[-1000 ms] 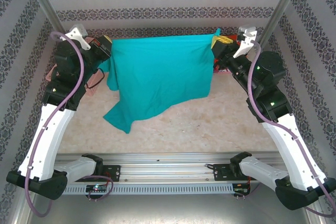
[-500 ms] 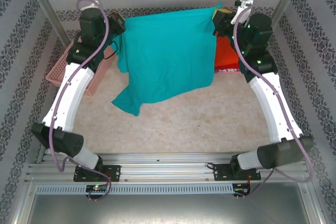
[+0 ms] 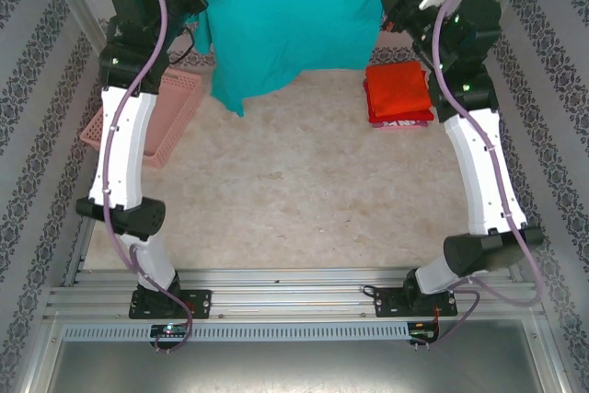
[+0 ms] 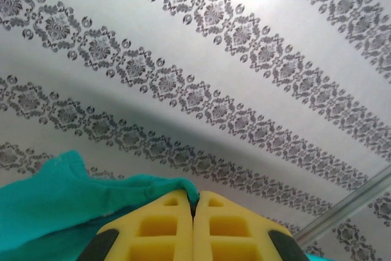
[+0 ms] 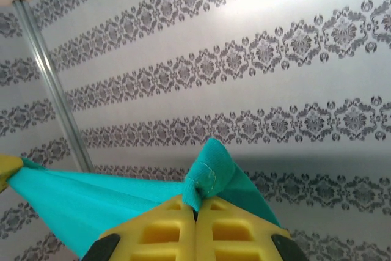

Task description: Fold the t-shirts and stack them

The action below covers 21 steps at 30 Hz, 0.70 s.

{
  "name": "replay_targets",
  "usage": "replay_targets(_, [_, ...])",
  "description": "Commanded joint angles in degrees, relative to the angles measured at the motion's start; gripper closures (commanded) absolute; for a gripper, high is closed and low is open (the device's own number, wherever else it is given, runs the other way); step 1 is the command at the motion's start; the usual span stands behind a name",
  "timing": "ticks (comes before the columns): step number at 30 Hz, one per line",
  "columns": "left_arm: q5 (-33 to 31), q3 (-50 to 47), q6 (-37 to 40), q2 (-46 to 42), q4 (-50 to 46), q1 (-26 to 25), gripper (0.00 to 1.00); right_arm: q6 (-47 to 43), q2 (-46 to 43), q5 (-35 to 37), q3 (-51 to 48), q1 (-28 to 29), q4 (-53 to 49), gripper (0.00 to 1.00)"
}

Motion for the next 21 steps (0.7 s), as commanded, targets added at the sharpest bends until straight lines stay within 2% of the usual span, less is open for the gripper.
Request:
replay_targets(1, [0.94, -25.76, -1.62, -12.25, 2.62, 0.86, 1.00, 0.76, -8.33, 0.86, -17.26, -0.76, 2.79, 1.00])
replay_targets(3, [0.56, -47.28, -6.17, -22.53, 12.42, -0.22, 0.93, 2.11, -14.18, 1.23, -30.23, -0.22, 3.50, 1.00])
replay_targets(5, [-1.06, -65.92, -11.64, -31.93, 18.72, -2.24, 0.57, 3.71, -19.21, 1.13, -42.12, 0.98, 3.94, 1.00])
replay_targets(6, [-1.65, -71.95, -12.61, -35.20, 19.43, -3.37, 0.45, 4.37, -21.00, 0.77, -46.52, 1.82, 3.85, 0.94])
replay_targets(7, [-2.58, -77.52, -13.08, -38.21, 18.51, -5.18, 0.28, 4.51, -22.31, -0.19, -50.47, 2.62, 3.77, 0.73])
replay_targets(8, [-3.26, -81.97, -13.98, -40.44, 16.27, -6.34, 0.12, 4.55, -23.49, -0.98, -54.47, 3.41, 3.24, 0.45])
replay_targets(9, [-3.67, -85.03, -14.73, -41.96, 14.41, -6.79, 0.01, 4.70, -24.30, -0.74, -58.09, 3.91, 2.61, 0.25])
replay_targets(10, [-4.31, -88.33, -15.90, -43.55, 12.49, -7.06, 0.00, 4.83, -24.90, -0.22, -60.76, 4.20, 2.19, 0.16])
replay_targets(12, [-5.91, -93.11, -17.36, -46.16, 10.40, -7.08, 0.00, 6.29, -25.91, 2.30, -65.11, 4.18, 1.16, 0.11])
replay_targets(17, [-12.40, -95.74, -17.03, -45.82, 8.89, -7.16, 0.00, 7.82, -24.19, 7.85, -67.65, 5.60, 1.38, 0.10])
replay_targets(21, [-12.21, -90.89, -14.37, -35.97, 10.64, -7.14, 0.02, 6.18, -18.69, 11.65, -64.91, 8.51, 0.66, 0.11])
